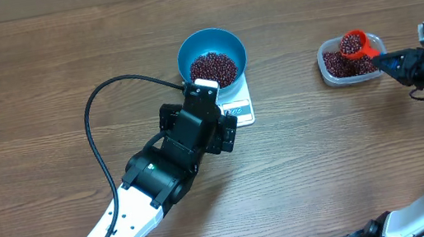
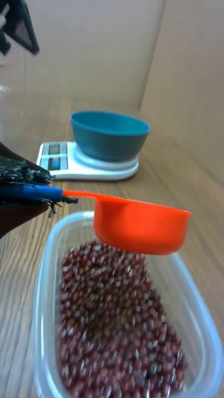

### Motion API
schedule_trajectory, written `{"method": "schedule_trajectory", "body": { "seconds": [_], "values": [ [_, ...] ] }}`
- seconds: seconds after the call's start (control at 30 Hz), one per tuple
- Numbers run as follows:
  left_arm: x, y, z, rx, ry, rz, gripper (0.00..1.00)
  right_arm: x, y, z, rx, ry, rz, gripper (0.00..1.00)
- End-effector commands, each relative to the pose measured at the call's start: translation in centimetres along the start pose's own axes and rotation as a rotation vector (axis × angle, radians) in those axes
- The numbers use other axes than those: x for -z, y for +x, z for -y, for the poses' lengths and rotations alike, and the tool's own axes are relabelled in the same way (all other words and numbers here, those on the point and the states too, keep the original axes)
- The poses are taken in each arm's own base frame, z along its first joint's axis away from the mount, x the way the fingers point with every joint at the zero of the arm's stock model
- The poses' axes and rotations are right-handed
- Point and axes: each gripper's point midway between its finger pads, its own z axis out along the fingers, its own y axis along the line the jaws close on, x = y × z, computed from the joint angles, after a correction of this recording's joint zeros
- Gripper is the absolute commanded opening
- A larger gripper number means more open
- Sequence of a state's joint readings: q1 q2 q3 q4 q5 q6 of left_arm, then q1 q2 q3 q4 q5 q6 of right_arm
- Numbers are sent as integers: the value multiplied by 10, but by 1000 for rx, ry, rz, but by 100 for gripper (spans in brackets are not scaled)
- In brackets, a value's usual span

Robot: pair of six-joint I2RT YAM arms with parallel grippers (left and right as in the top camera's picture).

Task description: Scoop item into bowl and weigh 150g on scale

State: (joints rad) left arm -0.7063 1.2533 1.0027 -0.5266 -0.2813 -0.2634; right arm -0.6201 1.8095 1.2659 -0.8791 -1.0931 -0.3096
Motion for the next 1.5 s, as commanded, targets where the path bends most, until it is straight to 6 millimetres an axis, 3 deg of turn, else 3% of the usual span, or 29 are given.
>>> {"method": "schedule_trajectory", "body": {
  "seconds": [0.0,0.9,1.1,1.47],
  "values": [
    [-4,4,-2,9,-16,-9,99,2,-7,-16,13,-109,31,4],
    [-4,4,-2,9,-16,-9,99,1,-7,-46,-16,-265,40,4],
    [-4,4,-2,9,-16,-9,100,-17,1,-62,5,-302,-14,4],
    [-4,4,-2,9,-16,-9,100,-72,35,-109,105,-388,-184,4]
  ]
}}
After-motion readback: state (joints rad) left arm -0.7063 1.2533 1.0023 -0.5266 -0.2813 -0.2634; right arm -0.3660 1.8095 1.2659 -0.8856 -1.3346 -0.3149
